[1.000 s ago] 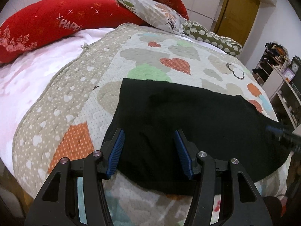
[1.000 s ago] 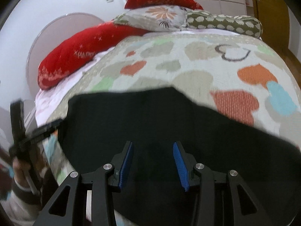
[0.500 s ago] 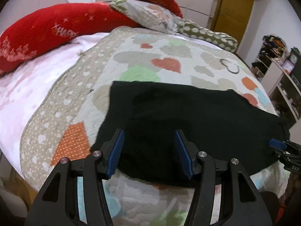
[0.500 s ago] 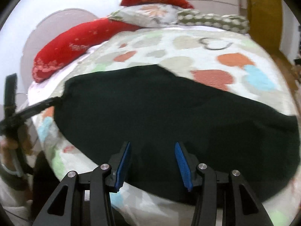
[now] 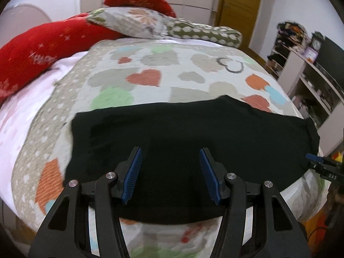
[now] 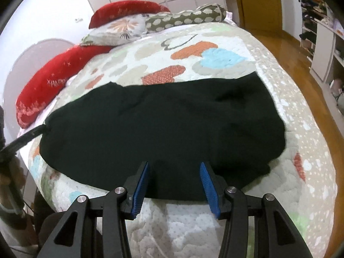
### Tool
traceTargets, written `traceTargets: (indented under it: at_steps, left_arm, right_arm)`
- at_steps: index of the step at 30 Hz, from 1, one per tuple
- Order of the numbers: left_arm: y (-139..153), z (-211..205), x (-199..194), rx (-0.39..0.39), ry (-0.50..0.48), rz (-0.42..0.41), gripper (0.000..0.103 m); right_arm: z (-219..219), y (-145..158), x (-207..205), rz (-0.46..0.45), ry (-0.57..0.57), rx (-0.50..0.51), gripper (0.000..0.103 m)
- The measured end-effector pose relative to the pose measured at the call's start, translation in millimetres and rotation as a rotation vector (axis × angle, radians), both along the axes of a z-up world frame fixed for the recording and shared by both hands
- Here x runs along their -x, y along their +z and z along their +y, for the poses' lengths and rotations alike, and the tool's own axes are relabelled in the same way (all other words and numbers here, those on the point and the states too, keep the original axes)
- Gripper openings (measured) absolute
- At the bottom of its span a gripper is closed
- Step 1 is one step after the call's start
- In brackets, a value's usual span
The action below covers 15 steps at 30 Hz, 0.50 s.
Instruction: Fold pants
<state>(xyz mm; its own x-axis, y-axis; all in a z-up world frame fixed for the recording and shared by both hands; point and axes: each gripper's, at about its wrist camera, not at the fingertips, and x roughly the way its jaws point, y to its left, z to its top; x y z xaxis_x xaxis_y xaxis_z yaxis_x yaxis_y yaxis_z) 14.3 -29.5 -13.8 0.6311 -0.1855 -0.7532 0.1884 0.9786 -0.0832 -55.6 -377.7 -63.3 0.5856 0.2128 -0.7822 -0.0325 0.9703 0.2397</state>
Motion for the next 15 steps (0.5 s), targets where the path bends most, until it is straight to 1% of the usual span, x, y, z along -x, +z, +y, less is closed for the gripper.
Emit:
traceTargets:
  at_steps: [2,5,7,12,13,15]
  left_arm:
    - [-3,-15,-6,0.002,-0.054,0.027,0.056]
    - [-9,-40,-18,0.016,-0.131,0.074,0.056]
    - [-11,-59,-25,0.012,-0.183,0.083,0.056]
    - [-12,-105,-38,0.037,-0.313,0.102,0.056]
    - [-11,-115,-40,0.034,-0.339,0.101,0.056]
    - [-9,-135,-48,0.025,-0.392,0.094,0.056]
  right_arm:
    - [-6,4,5,-0.007,-0.019,0.015,0.047]
    - [-18,10,16,-0.02,-0.047,-0.003,0.047]
    - [-27,12,24,-0.028,-0.071,-0.004,0.048]
    - [-44,8,34,0.0,-0.125,0.019,0.049]
    - [-49,7,34,0.001,-0.136,0.008,0.049]
    - [-59,3,34,-0.003,-0.16,-0.048,0.051]
